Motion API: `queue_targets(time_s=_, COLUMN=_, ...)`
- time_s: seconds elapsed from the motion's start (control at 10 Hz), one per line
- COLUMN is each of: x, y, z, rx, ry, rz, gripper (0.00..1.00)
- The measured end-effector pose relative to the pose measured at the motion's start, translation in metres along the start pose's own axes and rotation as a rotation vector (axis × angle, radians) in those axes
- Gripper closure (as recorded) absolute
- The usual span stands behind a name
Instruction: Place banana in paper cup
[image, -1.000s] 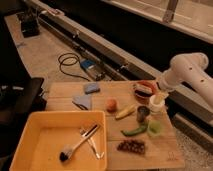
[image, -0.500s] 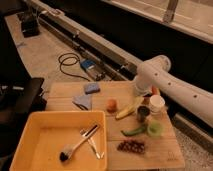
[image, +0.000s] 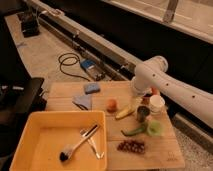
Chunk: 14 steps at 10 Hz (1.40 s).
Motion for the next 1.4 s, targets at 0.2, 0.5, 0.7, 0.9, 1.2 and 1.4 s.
queue_targets(time_s=0.2, x=-0.008, y=0.002, z=0.025, rx=-0.035, ry=-0.013, rz=-0.008, gripper=0.22)
queue_targets(time_s=0.5, x=-0.013, y=0.01, z=0.065, rx=-0.089, ry=-0.051, rz=0.007, gripper=0.22)
queue_targets(time_s=0.7, x=-0.018, y=0.014, z=0.082, rx=-0.108, ry=-0.092, rz=0.015, gripper=0.22)
queue_targets(time_s=0.9, x=-0.015, y=0.014, z=0.081, rx=-0.106, ry=-0.093, rz=0.019, gripper=0.22)
queue_targets(time_s=1.2, x=-0.015, y=0.013, z=0.081, rx=-0.106, ry=-0.098, rz=0.021, gripper=0.22)
queue_targets(time_s=1.4, x=-0.008, y=0.015, z=0.092, rx=-0.134, ry=-0.105, rz=0.033, gripper=0.22)
